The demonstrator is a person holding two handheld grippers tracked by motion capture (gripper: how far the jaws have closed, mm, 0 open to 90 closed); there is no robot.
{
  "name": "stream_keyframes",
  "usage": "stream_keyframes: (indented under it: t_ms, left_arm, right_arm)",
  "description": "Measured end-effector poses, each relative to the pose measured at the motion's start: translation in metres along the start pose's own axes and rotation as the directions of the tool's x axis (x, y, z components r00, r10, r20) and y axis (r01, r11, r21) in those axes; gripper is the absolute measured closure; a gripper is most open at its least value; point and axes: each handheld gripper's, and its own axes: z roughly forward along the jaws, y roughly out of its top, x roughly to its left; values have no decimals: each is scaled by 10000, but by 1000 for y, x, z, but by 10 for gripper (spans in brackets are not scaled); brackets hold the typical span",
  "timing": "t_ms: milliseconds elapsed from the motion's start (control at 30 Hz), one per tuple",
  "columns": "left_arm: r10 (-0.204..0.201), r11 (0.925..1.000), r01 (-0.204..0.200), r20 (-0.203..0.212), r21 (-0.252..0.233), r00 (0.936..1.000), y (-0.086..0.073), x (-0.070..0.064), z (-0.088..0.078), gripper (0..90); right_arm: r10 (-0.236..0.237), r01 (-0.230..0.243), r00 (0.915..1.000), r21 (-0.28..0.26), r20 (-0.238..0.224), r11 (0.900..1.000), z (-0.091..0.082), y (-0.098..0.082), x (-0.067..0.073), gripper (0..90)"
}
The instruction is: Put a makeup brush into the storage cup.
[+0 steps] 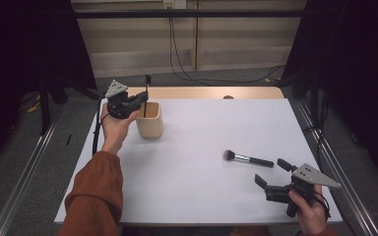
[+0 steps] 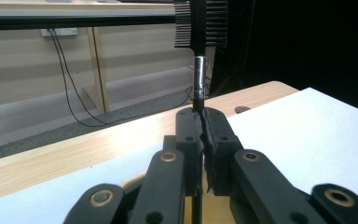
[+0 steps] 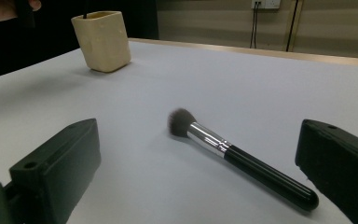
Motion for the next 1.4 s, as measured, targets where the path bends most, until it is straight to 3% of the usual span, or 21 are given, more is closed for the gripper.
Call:
stream_keyframes:
  t_ms: [633, 1200, 1400]
  left_arm:
    - [-115, 9990, 115, -3, 435, 9999, -23, 0, 6, 859]
    - [-244, 9911, 244, -15, 1312, 9997, -32, -2, 12, 847]
    - [-279, 9912, 293, -124, 1293, 9995, -30, -1, 8, 742]
  right_arm:
    - [-51, 51, 10000, 3, -4, 10000, 1, 0, 0, 0]
    - [-53, 53, 10000, 51, -17, 10000, 1, 0, 0, 0]
    - [-79, 79, 10000, 51, -39, 10000, 1, 0, 0, 0]
